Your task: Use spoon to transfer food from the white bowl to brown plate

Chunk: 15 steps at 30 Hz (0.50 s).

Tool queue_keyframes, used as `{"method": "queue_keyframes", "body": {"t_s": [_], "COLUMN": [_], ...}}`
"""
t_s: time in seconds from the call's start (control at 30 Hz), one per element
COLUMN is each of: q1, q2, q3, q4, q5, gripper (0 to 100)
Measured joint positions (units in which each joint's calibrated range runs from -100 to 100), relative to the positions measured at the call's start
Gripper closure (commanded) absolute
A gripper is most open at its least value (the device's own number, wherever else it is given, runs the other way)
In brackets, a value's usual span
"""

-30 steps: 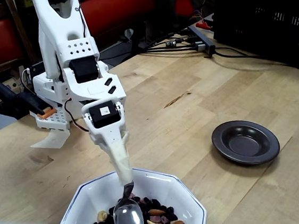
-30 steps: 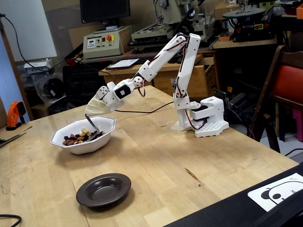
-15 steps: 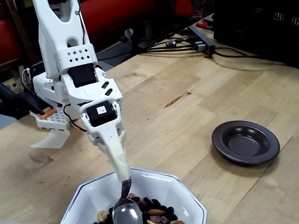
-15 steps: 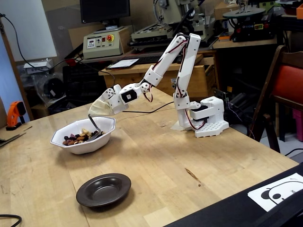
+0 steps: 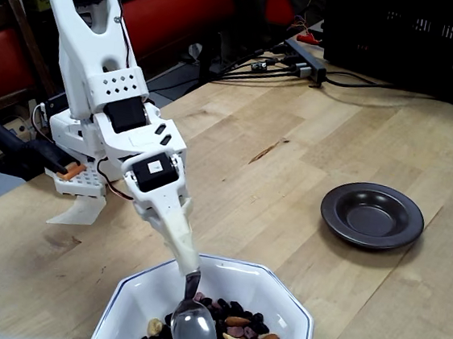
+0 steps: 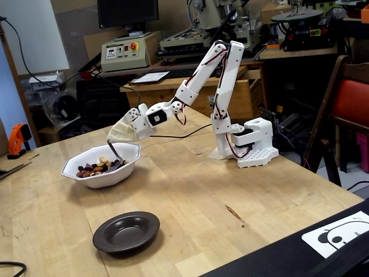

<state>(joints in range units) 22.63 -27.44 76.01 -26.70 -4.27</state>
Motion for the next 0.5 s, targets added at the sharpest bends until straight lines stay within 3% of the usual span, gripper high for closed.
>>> {"method": "queue_keyframes", "body": {"t_s": [0.27,0.5], "q1": [-4.38,-5.04], "q2": [2.58,10.39], "q3": [0.00,-0.17], "q4": [-0.08,-6.18], "q5": [0.00,0.00], "gripper": [95,95]}}
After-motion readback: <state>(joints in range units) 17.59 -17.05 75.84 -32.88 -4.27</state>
